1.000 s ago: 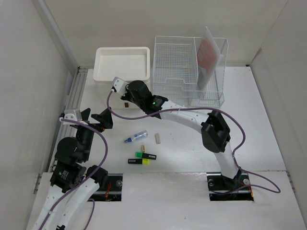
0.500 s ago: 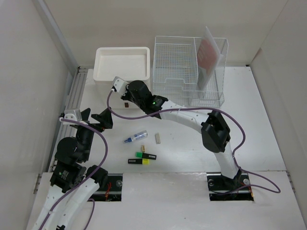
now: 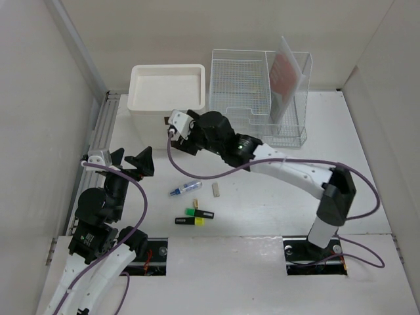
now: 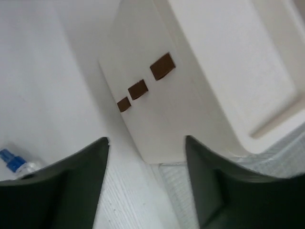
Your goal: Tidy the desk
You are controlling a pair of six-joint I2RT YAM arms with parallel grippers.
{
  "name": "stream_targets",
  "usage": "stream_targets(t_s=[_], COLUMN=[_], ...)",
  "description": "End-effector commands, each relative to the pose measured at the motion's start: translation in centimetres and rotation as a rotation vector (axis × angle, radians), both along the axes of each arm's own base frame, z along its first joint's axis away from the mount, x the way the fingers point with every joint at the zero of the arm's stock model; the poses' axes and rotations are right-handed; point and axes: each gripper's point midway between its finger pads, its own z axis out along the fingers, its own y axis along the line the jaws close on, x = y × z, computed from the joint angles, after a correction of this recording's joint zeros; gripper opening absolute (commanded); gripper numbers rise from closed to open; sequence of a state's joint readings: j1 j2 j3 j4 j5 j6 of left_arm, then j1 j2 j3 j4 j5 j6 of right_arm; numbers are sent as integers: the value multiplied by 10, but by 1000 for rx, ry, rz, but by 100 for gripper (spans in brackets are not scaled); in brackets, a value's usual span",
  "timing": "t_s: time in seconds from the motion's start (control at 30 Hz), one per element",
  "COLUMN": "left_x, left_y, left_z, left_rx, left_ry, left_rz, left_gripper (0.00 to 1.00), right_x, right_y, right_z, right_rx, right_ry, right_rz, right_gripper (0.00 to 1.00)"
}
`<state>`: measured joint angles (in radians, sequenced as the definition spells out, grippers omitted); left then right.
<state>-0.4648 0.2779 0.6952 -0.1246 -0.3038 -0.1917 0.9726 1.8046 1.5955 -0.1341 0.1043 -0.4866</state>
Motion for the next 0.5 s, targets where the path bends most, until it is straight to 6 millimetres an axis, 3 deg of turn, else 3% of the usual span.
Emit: stream_targets(t_s=[0.0,0.03,0.07,0.1,0.2,0.33,0.37,0.43,0.47], left_x=[-3,0,3,7,25,55,61,75,79], left_y=[-2,-6,-11,-18,-34,-51,-53,-62,-64], left_z=[10,6,5,-2,-19,-43,-46,-62,-70], left_rx=[-11,-3,2,29,79,126,134,151,162], left_ry=[-45,-35,-32,-13,64,204,225,294,321], left_rz=[-17,-30,-48,-74,-114,-128,-133,-145,-145], left_gripper=[95,92,84,78,63,27,18,19,27], right_x=[-25,-22,-18,-10,-11,-30,-26,-29,-23], right_y=[-20,-32,-47,-65,-98,-111,-122,-136,-147], right_z=[72,70,87,95,120,141,146,161,163], right_rx=[78,40,47,39,90,198,227,309,336], right_ry=[-120,-152,-190,-216,-238,-141,-117,-66,-37], right_rz=[25,-14,-70,-176,-299,-228,-232,-219,-203], right_gripper=[80,91,98,100,100,98,95,88,84])
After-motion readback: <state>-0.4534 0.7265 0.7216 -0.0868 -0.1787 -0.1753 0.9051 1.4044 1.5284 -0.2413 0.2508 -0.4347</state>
